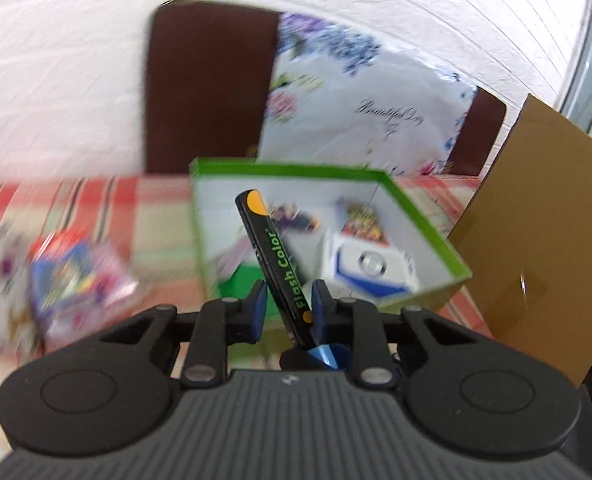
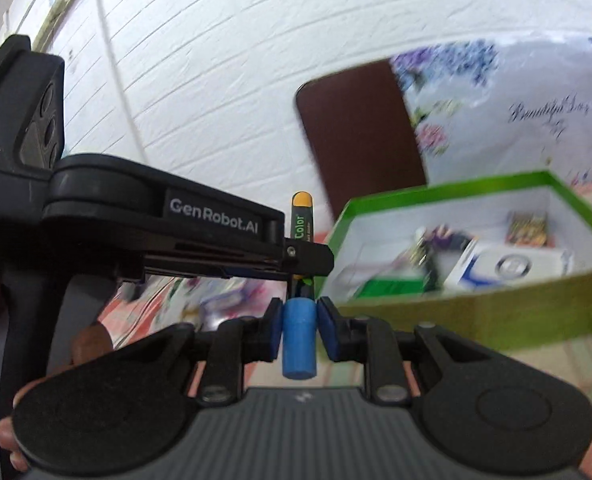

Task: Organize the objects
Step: 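Carry the marker into the green box and open the right gripper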

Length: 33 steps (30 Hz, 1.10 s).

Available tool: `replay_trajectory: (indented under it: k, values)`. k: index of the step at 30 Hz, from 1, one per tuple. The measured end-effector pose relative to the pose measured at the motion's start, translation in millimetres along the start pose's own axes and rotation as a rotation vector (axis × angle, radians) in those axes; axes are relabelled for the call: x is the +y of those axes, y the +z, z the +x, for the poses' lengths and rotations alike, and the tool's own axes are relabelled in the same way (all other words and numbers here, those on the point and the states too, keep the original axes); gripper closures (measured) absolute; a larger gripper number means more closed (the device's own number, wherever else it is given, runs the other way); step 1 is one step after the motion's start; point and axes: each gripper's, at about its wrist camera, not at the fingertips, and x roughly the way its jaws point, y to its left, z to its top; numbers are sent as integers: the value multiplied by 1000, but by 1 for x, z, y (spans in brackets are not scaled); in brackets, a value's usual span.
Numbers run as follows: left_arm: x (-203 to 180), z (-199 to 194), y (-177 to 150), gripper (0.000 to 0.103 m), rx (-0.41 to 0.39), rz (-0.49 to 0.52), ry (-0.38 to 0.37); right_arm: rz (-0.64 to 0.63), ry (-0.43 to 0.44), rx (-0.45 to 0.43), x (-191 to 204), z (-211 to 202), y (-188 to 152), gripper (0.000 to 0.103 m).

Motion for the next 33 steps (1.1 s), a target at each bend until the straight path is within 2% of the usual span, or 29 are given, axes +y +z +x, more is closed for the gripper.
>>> replay_trajectory:
  k: [3,5,6,8,9,11,13,17,20,25,33]
  values:
    - [-14,25,17,76,-2,48,16,-11,-52,-36,-17,17,17,83]
    - [-19,40,24,69,-12,77,59,-24,-82,-56,-29,35,24,82]
    - [-20,47,25,61,-11,91,103,-37,-104,-61,-33,43,24,79]
    - [-19,58,24,60,6,104,164,-46,-163,-34,-41,61,24,68]
    - [-16,57,21,60,12,97,163,-24,-178,-31,-45,63,22,67]
    - [-10,50,14,59,-2,92,157,19,-152,-49,-51,57,16,64]
    - [-9,44,8,58,-13,99,196,30,-160,-69,-52,47,7,60]
    - [-6,28,-6,53,-24,60,203,76,-163,-118,-50,17,-10,57]
    - [-11,18,-20,51,-19,76,237,55,-183,-129,-42,-1,-17,52]
    - [-11,2,-43,48,13,84,263,61,-177,-66,-34,-15,-34,52]
    - [13,-13,-82,44,78,63,337,113,-141,123,-23,-6,-65,52]
